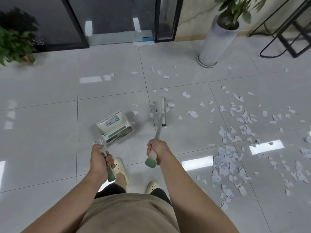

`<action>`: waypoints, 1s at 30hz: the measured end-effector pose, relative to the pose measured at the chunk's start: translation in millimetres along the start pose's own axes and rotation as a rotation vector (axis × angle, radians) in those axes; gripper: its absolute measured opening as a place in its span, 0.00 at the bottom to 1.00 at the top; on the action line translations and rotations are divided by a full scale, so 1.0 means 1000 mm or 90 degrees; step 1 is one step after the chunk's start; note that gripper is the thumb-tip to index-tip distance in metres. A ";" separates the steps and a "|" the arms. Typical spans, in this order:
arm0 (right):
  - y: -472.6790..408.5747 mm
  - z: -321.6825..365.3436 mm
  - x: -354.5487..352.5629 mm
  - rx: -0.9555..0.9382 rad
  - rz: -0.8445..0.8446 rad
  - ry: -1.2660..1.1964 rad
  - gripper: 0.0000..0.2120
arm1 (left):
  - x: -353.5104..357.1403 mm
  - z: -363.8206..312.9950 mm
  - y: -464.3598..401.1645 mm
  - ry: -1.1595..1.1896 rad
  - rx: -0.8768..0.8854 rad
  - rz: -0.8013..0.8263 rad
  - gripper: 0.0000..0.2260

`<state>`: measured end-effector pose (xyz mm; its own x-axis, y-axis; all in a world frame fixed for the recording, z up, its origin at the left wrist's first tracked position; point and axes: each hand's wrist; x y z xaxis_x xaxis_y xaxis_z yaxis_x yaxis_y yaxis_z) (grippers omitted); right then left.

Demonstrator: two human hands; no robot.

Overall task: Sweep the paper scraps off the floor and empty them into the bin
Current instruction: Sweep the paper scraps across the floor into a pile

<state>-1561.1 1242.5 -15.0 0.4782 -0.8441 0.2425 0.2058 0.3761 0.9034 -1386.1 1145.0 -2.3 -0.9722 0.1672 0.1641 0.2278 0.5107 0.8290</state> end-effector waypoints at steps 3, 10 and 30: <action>-0.011 0.003 0.044 0.017 0.063 0.061 0.04 | -0.015 -0.031 -0.020 0.012 0.002 -0.005 0.12; -0.065 0.022 0.155 0.130 0.191 0.011 0.09 | -0.072 -0.124 -0.077 -0.017 -0.021 0.007 0.12; -0.108 0.116 0.076 0.096 -0.116 -0.041 0.13 | -0.034 -0.183 -0.144 -0.042 -0.083 0.011 0.12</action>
<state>-1645.8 1093.3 -53.1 0.3881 -0.9174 0.0884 0.1513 0.1580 0.9758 -1395.5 911.4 -29.0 -0.9614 0.2322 0.1474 0.2315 0.3936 0.8897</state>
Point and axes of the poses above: each hand's wrist, its own y-axis away from the middle knuckle, its own x-axis out of the palm, z = x × y, and after that the axes turned 8 degrees about z, right-handed
